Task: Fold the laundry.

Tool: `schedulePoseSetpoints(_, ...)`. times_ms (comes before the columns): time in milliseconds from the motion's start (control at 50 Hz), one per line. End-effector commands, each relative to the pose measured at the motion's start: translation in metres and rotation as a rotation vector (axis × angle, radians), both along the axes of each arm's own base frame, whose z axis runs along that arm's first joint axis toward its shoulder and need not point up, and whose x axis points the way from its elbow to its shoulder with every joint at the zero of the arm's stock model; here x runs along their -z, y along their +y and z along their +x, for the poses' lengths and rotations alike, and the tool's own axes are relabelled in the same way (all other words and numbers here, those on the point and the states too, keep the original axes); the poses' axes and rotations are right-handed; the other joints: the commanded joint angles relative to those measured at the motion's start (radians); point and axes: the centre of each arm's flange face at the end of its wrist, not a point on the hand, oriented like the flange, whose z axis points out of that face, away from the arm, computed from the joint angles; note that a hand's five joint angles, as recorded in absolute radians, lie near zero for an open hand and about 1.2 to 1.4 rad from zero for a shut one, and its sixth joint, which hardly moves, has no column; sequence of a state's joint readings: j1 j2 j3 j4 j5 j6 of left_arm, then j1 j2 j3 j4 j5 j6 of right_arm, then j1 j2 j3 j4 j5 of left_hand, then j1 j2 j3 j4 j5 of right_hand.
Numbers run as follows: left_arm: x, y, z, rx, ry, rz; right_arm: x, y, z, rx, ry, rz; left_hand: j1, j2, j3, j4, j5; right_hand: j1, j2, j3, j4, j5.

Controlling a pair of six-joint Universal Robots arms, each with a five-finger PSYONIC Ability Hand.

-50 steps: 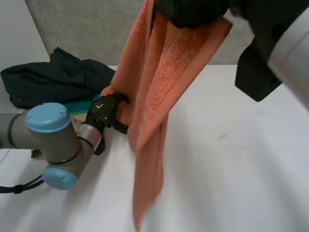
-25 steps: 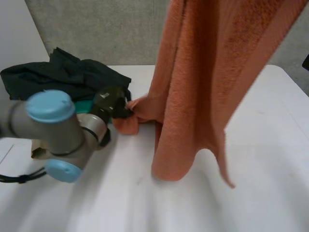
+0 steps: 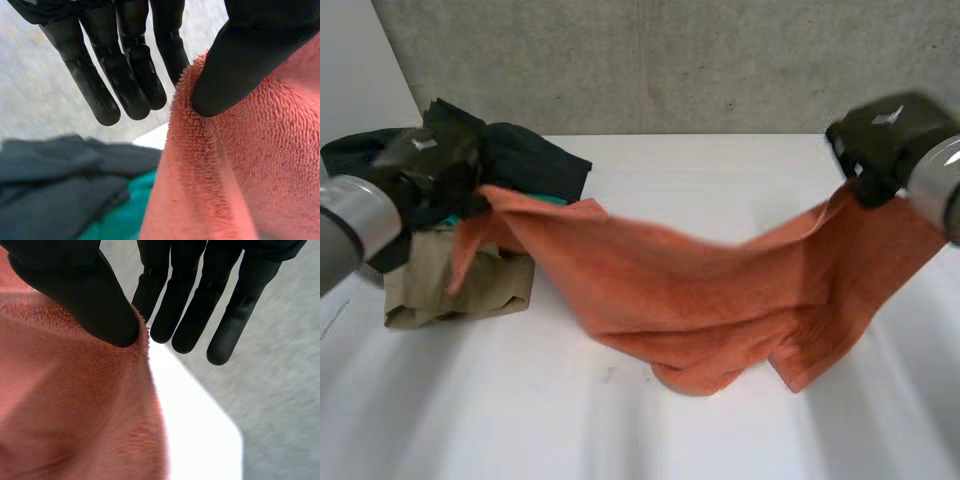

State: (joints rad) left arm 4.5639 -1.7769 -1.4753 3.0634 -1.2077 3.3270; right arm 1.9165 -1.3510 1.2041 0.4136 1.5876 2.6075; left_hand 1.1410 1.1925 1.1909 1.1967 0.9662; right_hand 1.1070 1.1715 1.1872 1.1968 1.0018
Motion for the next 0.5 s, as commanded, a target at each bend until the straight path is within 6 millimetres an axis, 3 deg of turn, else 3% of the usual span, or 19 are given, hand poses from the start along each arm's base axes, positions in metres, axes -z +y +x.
schedulePoseSetpoints(20,0.043,-0.049,-0.05,0.098,-0.149,-0.064,0.031,-0.047,0.017,0.024,-0.019,-0.024,0.255,0.204,0.205,0.2,0.256,0.289,0.225,0.209,0.199,0.22)
schedulePoseSetpoints(80,0.028,-0.07,-0.061,0.063,-0.153,-0.19,0.025,-0.067,0.02,0.069,-0.048,-0.123,0.255,0.204,0.205,0.2,0.256,0.289,0.225,0.209,0.199,0.22)
schedulePoseSetpoints(120,0.003,-0.09,-0.068,0.017,-0.112,-0.356,0.006,-0.084,0.022,0.123,-0.098,-0.263,0.255,0.204,0.205,0.2,0.256,0.289,0.225,0.209,0.199,0.22)
schedulePoseSetpoints(180,-0.035,-0.106,-0.076,-0.015,-0.022,-0.609,-0.027,-0.1,0.023,0.178,-0.191,-0.481,0.255,0.204,0.205,0.2,0.256,0.289,0.225,0.209,0.199,0.22)
schedulePoseSetpoints(240,-0.063,-0.108,-0.08,-0.039,0.053,-0.791,-0.052,-0.104,0.024,0.19,-0.268,-0.639,0.255,0.204,0.205,0.2,0.256,0.289,0.225,0.209,0.199,0.22)
schedulePoseSetpoints(260,-0.083,-0.106,-0.081,-0.048,0.097,-0.896,-0.068,-0.104,0.024,0.189,-0.311,-0.73,0.255,0.204,0.205,0.2,0.256,0.289,0.225,0.209,0.199,0.22)
schedulePoseSetpoints(340,-0.117,-0.092,-0.078,-0.058,0.146,-1.009,-0.096,-0.094,0.022,0.169,-0.381,-0.882,0.255,0.204,0.205,0.2,0.256,0.289,0.225,0.209,0.199,0.22)
schedulePoseSetpoints(400,-0.122,-0.084,-0.076,-0.058,0.145,-0.997,-0.098,-0.089,0.023,0.139,-0.377,-0.893,0.255,0.204,0.205,0.2,0.256,0.289,0.225,0.209,0.199,0.22)
schedulePoseSetpoints(500,-0.096,-0.062,-0.067,-0.038,0.106,-0.819,-0.08,-0.077,0.021,0.067,-0.323,-0.818,0.255,0.204,0.205,0.2,0.256,0.289,0.225,0.209,0.199,0.22)
